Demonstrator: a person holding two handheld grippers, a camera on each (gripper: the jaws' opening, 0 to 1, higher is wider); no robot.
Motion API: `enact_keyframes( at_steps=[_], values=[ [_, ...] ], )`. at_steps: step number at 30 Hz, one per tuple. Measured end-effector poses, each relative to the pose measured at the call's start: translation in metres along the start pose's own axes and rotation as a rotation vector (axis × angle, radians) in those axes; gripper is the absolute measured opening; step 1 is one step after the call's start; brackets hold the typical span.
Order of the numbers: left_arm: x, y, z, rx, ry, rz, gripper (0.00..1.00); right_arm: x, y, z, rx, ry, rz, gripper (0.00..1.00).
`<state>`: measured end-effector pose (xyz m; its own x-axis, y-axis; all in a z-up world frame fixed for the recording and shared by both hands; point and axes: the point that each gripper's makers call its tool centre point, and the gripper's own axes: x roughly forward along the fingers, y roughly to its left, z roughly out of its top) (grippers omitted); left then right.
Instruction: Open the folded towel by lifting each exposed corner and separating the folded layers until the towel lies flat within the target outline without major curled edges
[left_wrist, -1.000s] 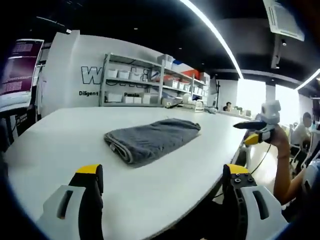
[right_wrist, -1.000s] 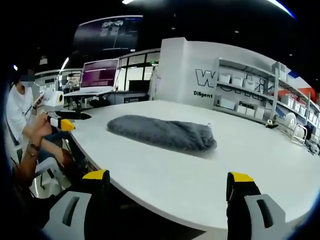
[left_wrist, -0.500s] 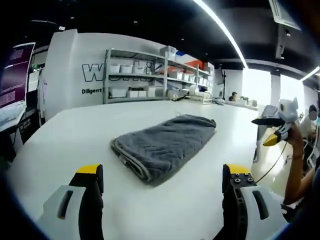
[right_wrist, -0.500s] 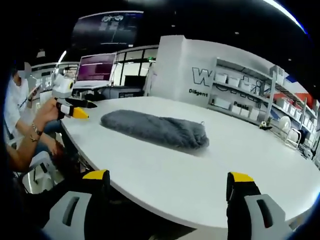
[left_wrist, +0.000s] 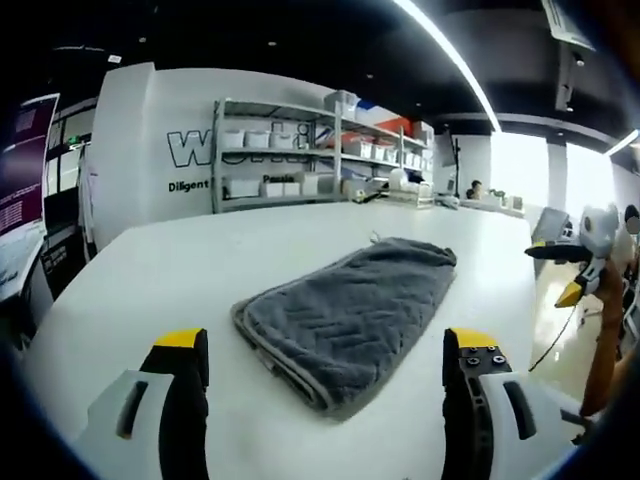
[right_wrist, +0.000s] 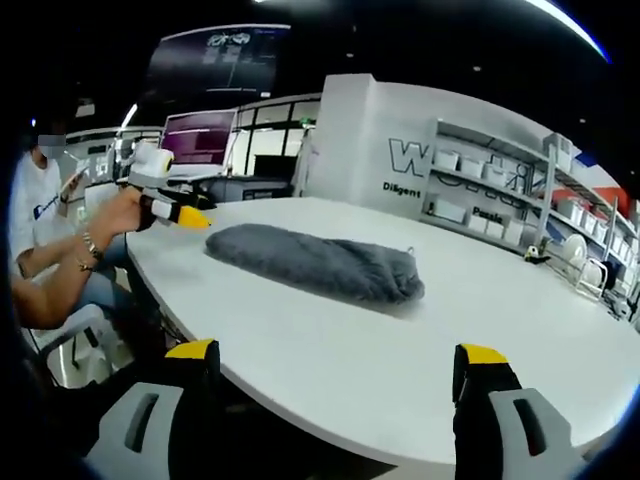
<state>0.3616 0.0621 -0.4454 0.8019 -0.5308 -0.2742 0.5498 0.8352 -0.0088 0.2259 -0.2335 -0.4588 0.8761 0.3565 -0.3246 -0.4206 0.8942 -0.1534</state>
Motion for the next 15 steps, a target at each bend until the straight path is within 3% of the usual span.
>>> enact_keyframes(
  at_steps=[5,13,15],
  values=[
    [0.016,0.001,0.002,0.05,0.026,0.011,0.96,0.003,0.001,-0.003,0.014,0.007,0.009,0.99],
    [0.04,0.01,0.006,0.053,0.041,-0.002,0.88,0.005,0.007,-0.002,-0.014,0.005,0.02,0.97],
    [0.043,0.019,0.004,0.06,0.061,0.019,0.86,0.006,0.008,0.0,-0.006,-0.006,0.024,0.95]
  ],
)
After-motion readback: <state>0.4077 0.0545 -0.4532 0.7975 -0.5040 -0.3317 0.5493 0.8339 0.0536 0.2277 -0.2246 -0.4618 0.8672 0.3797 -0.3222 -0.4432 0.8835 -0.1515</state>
